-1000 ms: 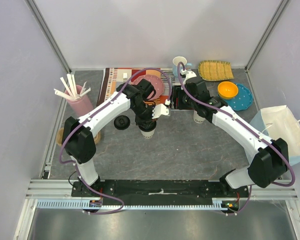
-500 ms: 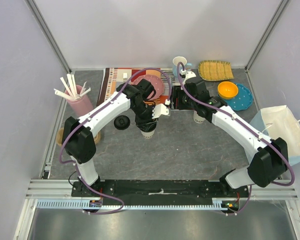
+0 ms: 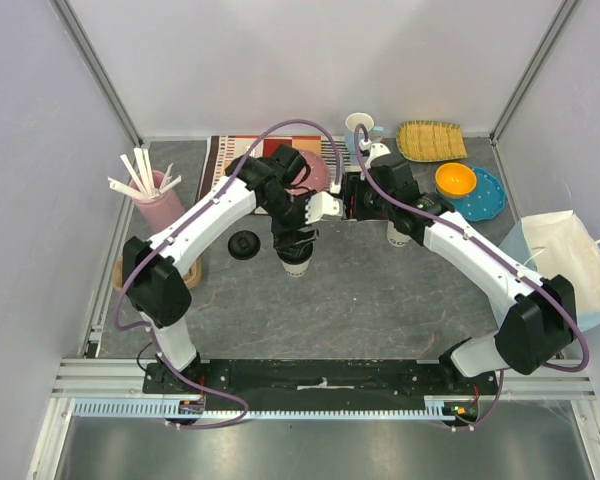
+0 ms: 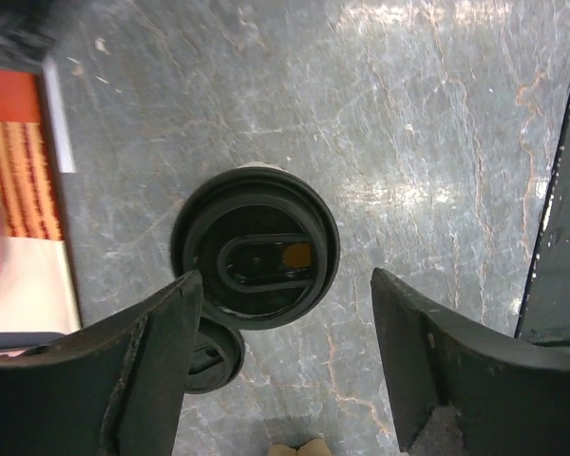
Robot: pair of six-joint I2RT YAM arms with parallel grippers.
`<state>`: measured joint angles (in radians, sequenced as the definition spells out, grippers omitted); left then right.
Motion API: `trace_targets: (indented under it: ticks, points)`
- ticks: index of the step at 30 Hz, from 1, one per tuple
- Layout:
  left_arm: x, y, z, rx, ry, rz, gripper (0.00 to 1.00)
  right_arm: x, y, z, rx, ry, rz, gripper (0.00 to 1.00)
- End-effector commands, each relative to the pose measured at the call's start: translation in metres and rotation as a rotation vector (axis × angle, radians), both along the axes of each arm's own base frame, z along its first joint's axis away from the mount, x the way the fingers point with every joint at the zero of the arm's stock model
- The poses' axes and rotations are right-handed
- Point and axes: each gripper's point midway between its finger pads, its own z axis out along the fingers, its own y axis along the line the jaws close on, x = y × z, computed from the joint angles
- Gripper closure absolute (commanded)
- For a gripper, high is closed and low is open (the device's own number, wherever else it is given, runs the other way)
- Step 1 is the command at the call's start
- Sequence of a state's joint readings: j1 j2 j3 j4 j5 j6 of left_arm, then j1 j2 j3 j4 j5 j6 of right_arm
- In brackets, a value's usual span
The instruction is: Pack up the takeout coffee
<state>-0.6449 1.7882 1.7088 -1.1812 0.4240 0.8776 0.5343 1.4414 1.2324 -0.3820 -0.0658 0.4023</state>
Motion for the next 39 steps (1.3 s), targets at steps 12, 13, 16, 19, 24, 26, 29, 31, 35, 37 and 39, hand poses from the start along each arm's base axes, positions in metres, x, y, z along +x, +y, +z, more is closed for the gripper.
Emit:
trace_targets:
  ticks: [12,13,16,19,24,26,29,31,35,37,39]
  points:
    - [0.019,0.024,0.055,-0.412,0.169,0.499,0.98,-0.023,0.097,-0.012,0.231,0.098,0.248,1.0]
    - [0.018,0.022,0.055,-0.43,0.175,0.504,0.98,-0.024,0.101,-0.015,0.229,0.103,0.253,1.0]
    - [0.011,0.022,0.044,-0.422,0.219,0.521,0.98,-0.025,0.111,-0.023,0.22,0.125,0.265,1.0]
    - [0.015,0.02,0.042,-0.423,0.216,0.535,0.98,-0.024,0.113,-0.023,0.214,0.129,0.265,1.0]
    - [0.023,0.016,0.046,-0.438,0.214,0.563,0.98,-0.025,0.11,-0.018,0.202,0.121,0.263,1.0]
    - [0.019,0.014,0.038,-0.435,0.238,0.56,0.98,-0.026,0.11,-0.017,0.197,0.116,0.264,1.0]
    - [0.011,0.011,0.023,-0.422,0.262,0.545,0.98,-0.028,0.11,-0.026,0.169,0.117,0.268,1.0]
    - [0.017,0.014,0.008,-0.403,0.241,0.564,0.98,-0.029,0.108,-0.041,0.154,0.14,0.263,1.0]
    - [0.017,0.028,-0.035,-0.324,0.227,0.592,0.98,-0.036,0.102,-0.088,0.093,0.227,0.248,1.0]
    - [0.016,0.032,-0.042,-0.329,0.228,0.598,0.98,-0.04,0.098,-0.099,0.074,0.245,0.241,1.0]
    - [0.011,0.031,-0.046,-0.342,0.243,0.587,0.98,-0.04,0.095,-0.1,0.07,0.242,0.233,1.0]
